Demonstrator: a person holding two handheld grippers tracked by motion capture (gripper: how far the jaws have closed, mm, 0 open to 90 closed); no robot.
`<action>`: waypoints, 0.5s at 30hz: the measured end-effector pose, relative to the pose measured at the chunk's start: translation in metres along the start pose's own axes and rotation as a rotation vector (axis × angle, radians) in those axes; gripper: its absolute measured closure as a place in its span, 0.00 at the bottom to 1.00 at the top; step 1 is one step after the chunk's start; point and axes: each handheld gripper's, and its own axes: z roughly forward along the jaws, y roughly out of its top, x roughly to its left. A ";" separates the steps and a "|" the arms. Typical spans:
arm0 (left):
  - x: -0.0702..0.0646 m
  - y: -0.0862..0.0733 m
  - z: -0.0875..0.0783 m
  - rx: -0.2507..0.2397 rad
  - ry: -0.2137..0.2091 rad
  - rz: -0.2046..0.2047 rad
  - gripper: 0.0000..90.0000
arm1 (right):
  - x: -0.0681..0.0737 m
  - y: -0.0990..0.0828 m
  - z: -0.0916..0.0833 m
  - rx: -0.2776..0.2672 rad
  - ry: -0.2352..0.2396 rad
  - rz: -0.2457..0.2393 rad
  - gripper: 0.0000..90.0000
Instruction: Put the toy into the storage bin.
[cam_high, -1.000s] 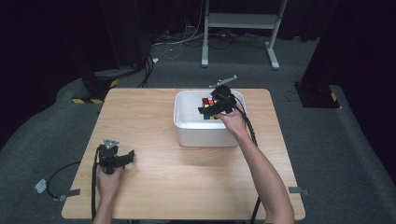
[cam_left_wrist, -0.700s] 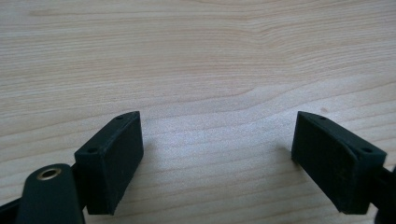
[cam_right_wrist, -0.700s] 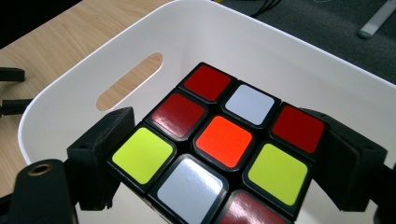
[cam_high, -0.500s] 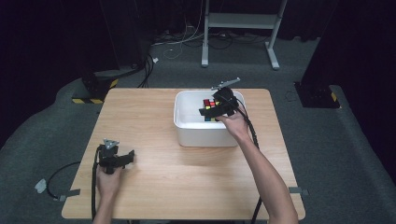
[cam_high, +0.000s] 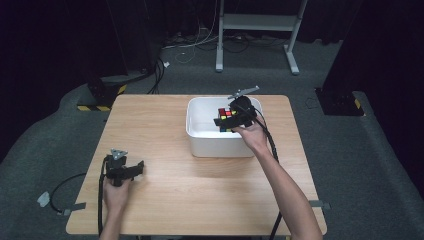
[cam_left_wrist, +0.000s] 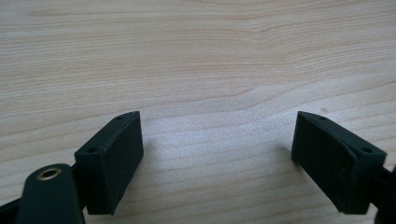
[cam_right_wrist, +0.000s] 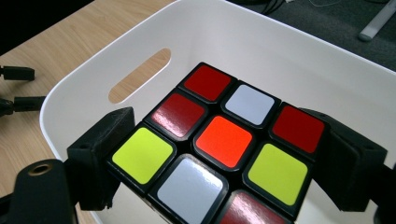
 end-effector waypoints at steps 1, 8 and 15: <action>0.000 0.000 0.000 0.001 0.000 0.000 0.19 | 0.000 0.000 0.000 0.002 -0.003 -0.001 0.16; 0.000 0.000 0.000 0.000 0.001 0.001 0.19 | 0.002 -0.004 -0.003 -0.006 -0.004 0.000 0.16; 0.000 0.000 0.000 0.000 0.000 0.000 0.19 | 0.004 -0.006 -0.004 -0.012 -0.003 0.000 0.16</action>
